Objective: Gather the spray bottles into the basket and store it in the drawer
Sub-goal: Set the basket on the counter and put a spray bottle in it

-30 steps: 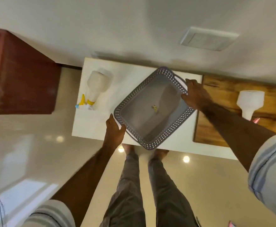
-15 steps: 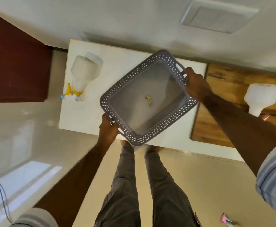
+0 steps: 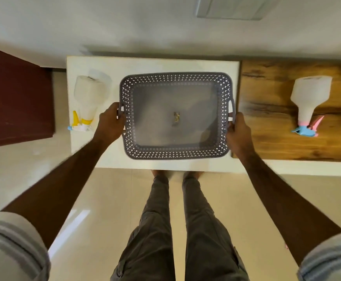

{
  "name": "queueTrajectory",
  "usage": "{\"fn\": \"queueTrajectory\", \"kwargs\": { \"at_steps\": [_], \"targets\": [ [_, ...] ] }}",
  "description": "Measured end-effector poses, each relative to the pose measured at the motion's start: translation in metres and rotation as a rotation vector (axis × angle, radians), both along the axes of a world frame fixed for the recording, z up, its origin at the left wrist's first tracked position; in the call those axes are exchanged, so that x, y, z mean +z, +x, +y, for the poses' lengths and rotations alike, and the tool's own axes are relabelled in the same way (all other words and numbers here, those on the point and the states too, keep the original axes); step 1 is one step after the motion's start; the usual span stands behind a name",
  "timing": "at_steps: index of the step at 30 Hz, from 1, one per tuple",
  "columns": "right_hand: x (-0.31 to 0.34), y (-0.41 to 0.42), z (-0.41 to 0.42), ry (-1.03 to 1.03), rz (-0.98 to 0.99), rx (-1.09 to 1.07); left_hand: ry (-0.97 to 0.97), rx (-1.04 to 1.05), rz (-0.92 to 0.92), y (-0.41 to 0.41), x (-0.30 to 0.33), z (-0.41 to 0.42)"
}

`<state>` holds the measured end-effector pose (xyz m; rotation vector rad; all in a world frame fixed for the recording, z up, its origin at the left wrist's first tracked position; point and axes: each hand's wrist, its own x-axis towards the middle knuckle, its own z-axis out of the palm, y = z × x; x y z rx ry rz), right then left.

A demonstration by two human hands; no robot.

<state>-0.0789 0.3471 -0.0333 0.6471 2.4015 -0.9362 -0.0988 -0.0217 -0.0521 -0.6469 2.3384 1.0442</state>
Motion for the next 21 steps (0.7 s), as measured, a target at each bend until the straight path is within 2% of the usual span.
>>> {"fn": "queueTrajectory", "kwargs": {
  "at_steps": [14,19,21],
  "targets": [
    [-0.023,0.025,-0.009,0.01,-0.023,-0.079,-0.017,-0.11,-0.048,-0.007,-0.019,0.006],
    [-0.018,0.021,-0.013,-0.011,-0.026,-0.131,-0.015,-0.066,-0.018,-0.003,-0.019,0.007],
    [-0.012,0.019,-0.019,0.08,0.048,-0.119,-0.049,-0.091,0.064,0.005,-0.016,0.006]
  ]
}}
